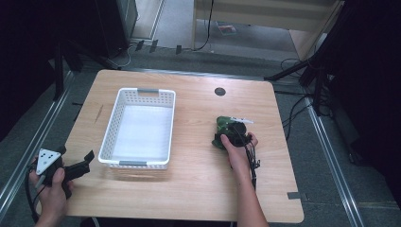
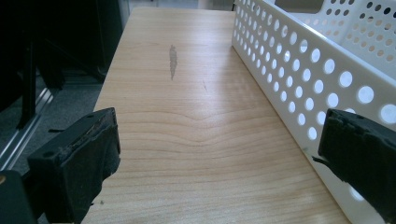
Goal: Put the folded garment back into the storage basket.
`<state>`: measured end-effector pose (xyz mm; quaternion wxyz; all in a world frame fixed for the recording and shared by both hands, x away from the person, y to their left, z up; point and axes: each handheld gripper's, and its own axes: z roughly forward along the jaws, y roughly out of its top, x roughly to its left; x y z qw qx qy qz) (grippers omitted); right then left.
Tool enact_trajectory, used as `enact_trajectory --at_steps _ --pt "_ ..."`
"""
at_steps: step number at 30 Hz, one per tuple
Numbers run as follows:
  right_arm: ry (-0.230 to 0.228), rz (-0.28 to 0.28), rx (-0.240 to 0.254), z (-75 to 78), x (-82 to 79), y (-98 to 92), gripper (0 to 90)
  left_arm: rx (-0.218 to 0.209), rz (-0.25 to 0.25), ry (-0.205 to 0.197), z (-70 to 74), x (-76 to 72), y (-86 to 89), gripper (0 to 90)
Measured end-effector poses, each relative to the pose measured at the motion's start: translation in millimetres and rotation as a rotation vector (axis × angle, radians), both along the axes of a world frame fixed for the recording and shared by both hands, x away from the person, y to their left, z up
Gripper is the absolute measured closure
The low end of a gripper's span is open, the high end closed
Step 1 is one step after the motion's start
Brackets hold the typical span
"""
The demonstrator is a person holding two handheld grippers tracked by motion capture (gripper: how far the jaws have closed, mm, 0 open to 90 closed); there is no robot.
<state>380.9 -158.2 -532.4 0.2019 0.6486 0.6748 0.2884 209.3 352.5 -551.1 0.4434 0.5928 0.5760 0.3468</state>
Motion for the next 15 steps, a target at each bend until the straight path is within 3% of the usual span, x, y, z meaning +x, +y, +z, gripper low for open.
enact_trajectory --at_steps 5,15 --pt "-0.036 -0.008 0.031 8.0 -2.4 -0.2 26.1 -0.001 0.000 0.003 0.0 0.3 0.1 0.0" --pt "-0.122 0.009 0.034 39.0 -9.5 18.9 26.8 -0.003 0.003 0.003 0.0 0.5 0.0 0.0"
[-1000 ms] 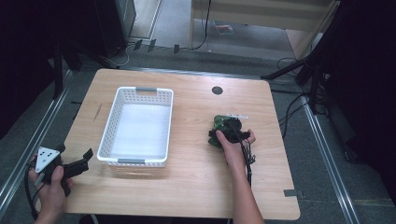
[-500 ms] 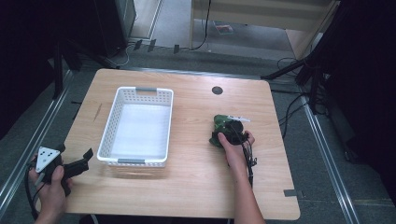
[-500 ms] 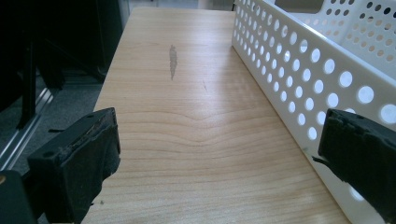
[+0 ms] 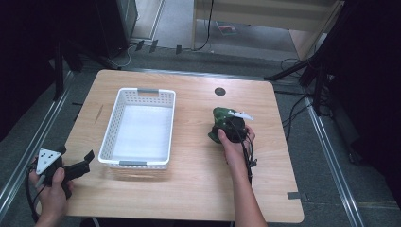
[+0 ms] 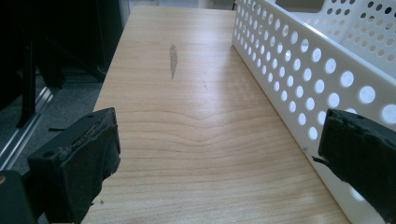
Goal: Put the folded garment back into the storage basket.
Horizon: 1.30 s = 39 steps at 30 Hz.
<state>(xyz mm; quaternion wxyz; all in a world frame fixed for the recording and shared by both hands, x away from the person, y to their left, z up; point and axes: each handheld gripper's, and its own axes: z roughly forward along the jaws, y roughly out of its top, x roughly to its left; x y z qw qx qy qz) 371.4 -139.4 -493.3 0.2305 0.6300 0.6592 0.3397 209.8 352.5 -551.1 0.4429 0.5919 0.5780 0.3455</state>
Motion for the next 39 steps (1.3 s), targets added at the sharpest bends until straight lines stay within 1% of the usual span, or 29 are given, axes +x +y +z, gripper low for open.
enact_trajectory --at_steps 6,8,9,15,17,32,33,39 --pt "-0.034 0.028 0.009 18.9 -2.3 15.9 26.9 0.001 0.001 0.000 -0.1 0.1 0.0 0.0" --pt "-0.038 0.035 0.010 21.5 -2.7 18.6 26.9 0.001 0.002 0.001 0.0 0.0 -0.1 0.0" --pt "-0.046 0.043 0.012 27.4 -3.4 25.3 26.9 0.002 0.001 0.001 0.0 0.0 -0.1 0.0" --pt "-0.058 0.059 0.019 41.6 -2.6 39.7 26.9 0.001 0.001 0.002 0.0 0.1 -0.1 0.0" --pt "-0.055 0.061 0.022 45.1 -2.2 45.1 26.8 0.003 0.001 0.003 0.1 0.2 -0.2 0.0" --pt "-0.083 0.114 0.034 68.5 -3.9 92.7 26.8 0.004 -0.001 0.003 0.0 0.3 -0.2 0.0" --pt "-0.089 0.119 0.031 69.6 -4.0 96.1 26.8 0.003 0.000 0.003 0.0 0.3 -0.2 0.0" --pt "-0.091 0.136 0.030 75.8 -4.7 115.9 26.8 0.003 -0.001 0.003 0.0 0.3 -0.3 0.0"
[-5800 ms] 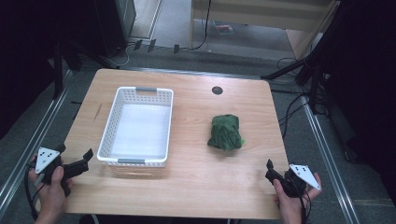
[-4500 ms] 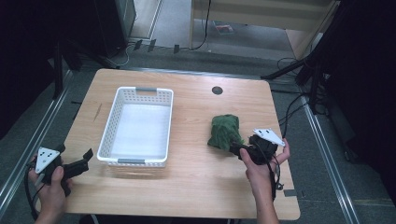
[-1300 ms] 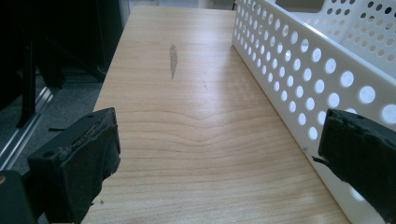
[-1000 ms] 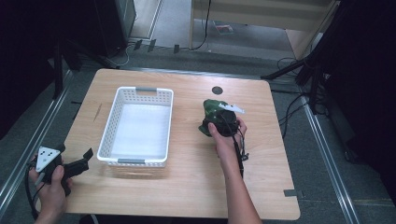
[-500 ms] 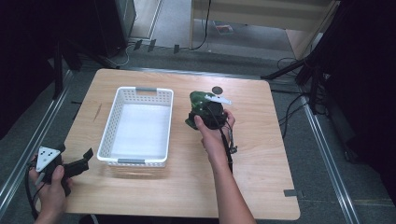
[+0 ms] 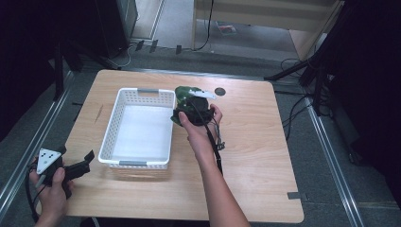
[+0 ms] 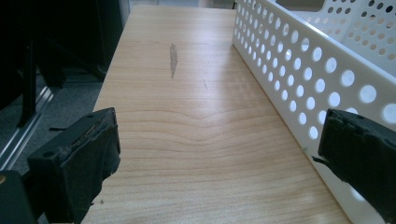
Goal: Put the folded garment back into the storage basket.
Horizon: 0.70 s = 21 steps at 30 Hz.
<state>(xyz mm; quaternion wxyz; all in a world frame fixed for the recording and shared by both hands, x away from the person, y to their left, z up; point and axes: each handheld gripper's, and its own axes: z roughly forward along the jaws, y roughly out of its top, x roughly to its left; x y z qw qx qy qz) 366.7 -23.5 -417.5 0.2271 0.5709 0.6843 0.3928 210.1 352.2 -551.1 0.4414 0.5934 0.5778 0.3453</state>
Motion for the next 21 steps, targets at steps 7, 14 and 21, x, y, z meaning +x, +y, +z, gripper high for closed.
enact_trajectory --at_steps 7,14,21 --pt "-0.004 0.015 -0.005 2.6 -0.2 23.5 26.8 -0.002 -0.001 0.000 -0.1 0.0 0.3 0.0" --pt "-0.008 0.036 0.002 9.7 -0.6 44.2 26.8 0.001 -0.002 -0.001 -0.1 0.0 -0.1 0.0" --pt "-0.014 0.065 0.015 12.6 -1.3 59.9 26.8 0.005 -0.002 -0.004 -0.1 0.1 -0.5 0.0"
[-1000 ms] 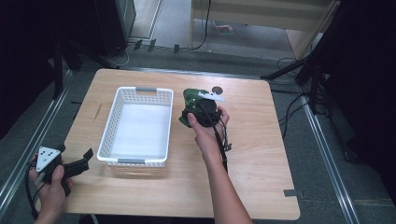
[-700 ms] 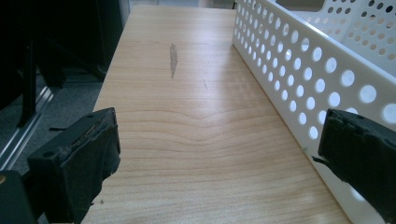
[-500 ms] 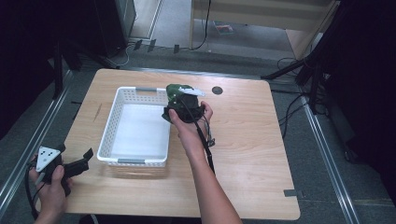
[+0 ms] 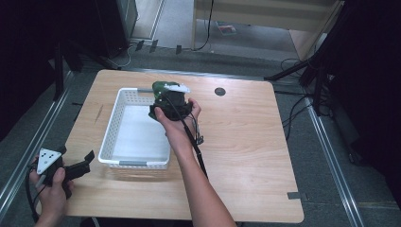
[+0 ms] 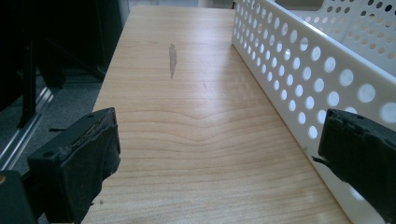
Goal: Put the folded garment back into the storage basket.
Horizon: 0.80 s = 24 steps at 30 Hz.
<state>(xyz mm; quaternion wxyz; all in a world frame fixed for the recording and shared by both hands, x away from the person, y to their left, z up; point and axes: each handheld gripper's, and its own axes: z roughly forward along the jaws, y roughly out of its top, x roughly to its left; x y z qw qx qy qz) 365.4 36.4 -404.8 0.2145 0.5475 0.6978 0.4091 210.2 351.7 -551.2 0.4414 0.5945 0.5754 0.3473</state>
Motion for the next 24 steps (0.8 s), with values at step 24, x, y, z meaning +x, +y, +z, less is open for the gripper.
enact_trajectory --at_steps 24 --pt "0.037 0.041 0.011 -31.2 2.9 49.8 26.8 0.001 -0.003 0.000 0.1 0.0 -0.3 0.0"
